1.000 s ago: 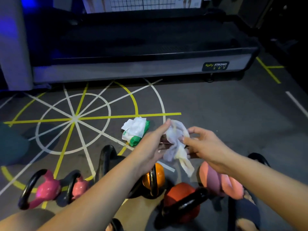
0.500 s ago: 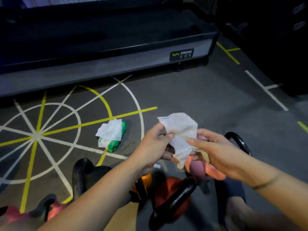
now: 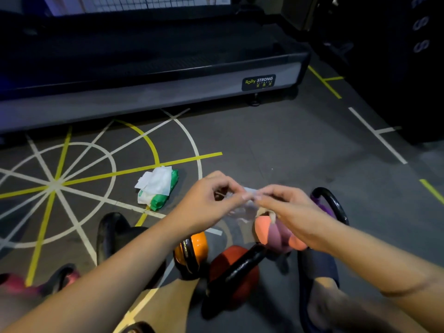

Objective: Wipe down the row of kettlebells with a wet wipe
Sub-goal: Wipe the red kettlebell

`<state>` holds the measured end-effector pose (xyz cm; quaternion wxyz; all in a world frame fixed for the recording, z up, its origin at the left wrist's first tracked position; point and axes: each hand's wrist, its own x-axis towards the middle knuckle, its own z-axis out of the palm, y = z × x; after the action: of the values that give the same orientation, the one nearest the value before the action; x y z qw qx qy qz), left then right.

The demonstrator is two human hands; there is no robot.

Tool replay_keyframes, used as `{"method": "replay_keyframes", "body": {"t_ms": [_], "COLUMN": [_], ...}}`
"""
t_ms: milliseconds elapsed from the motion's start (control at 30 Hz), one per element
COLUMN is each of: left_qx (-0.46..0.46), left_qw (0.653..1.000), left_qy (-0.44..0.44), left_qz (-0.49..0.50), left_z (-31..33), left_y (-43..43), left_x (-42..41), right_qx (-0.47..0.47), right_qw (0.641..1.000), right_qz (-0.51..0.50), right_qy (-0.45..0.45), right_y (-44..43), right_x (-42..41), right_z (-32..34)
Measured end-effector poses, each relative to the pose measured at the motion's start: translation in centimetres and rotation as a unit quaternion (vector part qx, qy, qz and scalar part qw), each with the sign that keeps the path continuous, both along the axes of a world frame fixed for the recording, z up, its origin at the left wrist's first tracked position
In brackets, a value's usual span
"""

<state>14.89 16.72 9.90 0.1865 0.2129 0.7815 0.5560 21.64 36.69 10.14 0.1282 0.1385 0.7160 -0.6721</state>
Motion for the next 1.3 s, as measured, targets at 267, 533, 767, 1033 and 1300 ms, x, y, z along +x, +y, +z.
{"method": "replay_keyframes", "body": {"t_ms": [267,533,767,1033,1300], "left_qx": [-0.014,0.058,0.133,-0.053,-0.281], "left_qw": [0.994,0.94,0.924,0.981,0.959], "left_qy": [-0.038,-0.216,-0.316,-0.166,0.03], "left_qz": [0.103,0.257,0.173,0.086,-0.022], "left_z": [-1.1,-0.8,0.4,-3.3,-10.7], "left_y": [1.1,3.5,2.7,2.0,1.9], "left_x": [1.2,3.6,4.5,5.2,7.6], "right_qx": [0.104,0.443,0.383,0.264,0.226], "right_qw": [0.988,0.86,0.898,0.932,0.904], "right_qz": [-0.094,-0.007,0.021,-0.234,-0.353], "right_qy": [0.07,0.253,0.216,0.084,-0.081], "right_y": [-0.1,-2.9,-3.0,-0.3,0.2], "right_x": [0.2,3.0,4.5,6.3,10.1], "right_z": [-0.6,-1.9,-2.1,-8.1,-17.7]}}
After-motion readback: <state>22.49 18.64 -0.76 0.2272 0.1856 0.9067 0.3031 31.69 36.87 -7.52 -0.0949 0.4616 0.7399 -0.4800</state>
